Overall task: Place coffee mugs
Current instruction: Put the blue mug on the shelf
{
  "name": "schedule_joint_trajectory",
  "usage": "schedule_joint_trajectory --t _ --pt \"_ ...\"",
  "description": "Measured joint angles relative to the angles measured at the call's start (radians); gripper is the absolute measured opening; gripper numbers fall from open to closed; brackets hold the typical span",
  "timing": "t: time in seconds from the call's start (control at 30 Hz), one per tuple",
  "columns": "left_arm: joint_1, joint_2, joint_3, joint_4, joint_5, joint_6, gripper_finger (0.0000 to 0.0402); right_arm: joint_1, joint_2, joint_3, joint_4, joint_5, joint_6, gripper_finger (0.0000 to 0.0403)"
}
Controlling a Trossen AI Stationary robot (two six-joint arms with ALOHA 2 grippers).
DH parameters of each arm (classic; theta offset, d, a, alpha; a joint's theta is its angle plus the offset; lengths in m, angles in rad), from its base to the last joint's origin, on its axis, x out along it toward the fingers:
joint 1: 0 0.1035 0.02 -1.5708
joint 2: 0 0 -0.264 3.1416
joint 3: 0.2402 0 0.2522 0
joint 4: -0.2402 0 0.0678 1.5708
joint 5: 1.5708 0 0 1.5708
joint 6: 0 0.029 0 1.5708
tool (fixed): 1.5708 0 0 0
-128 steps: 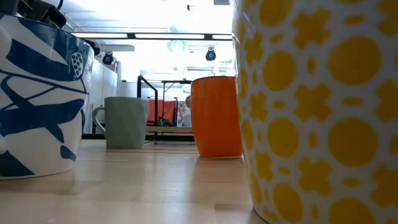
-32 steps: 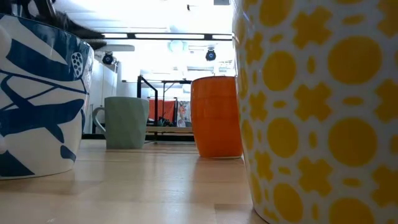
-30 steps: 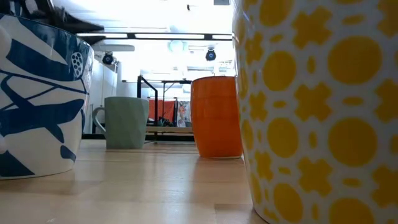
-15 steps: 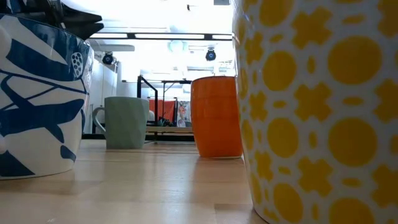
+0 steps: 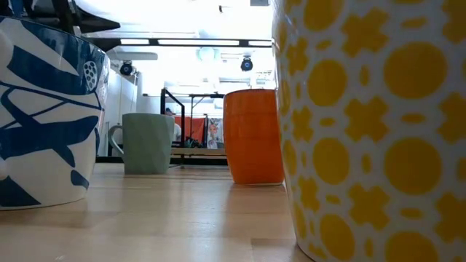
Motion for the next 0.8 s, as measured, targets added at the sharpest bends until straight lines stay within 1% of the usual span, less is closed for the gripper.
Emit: schedule_joint_trajectory --t 0.1,0.17,0.2,0.23,0.3,0.4,0.5,0.6,0.7,0.8 --pt "0.0 0.0 0.006 0.021 0.021 0.01 0.0172 0.0 0.0 0.002 0.055 0.005 -0.085 0.0185" --pt "0.0 0.0 0.028 0.012 0.042 0.04 0.0172 0.0 0.0 0.037 0.033 -0.011 -0.144 0.0185" --pt "0.0 0.0 0.044 0.002 0.046 0.058 0.0172 0.0 0.0 0.07 -0.008 -0.027 -0.17 0.0185" --pt "0.0 0.0 0.061 -0.014 0.046 0.076 0.0172 0.0 0.0 0.11 -0.069 -0.039 -0.188 0.0185" --pt "0.0 0.0 0.097 -0.064 0.045 0.114 0.0172 0.0 0.006 0.217 -0.255 -0.057 -0.197 0.0185" --pt "0.0 0.0 0.162 -0.167 0.047 0.142 0.0172 0.0 0.056 0.398 -0.556 -0.06 -0.143 0.0185" --pt "0.0 0.0 0.21 -0.319 0.048 0.141 0.0172 0.0 0.155 0.556 -0.823 -0.061 -0.08 0.0185" --pt "0.0 0.0 0.234 -0.433 0.066 0.105 0.0172 0.0 0.277 0.664 -1.026 -0.064 -0.025 0.0185" --pt "0.0 0.0 0.237 -0.497 0.113 0.038 0.0172 0.0 0.407 0.739 -1.186 -0.088 0.009 0.0185" --pt "0.0 0.0 0.237 -0.514 0.149 0.02 0.0172 0.0 0.527 0.808 -1.319 -0.109 0.029 0.0185"
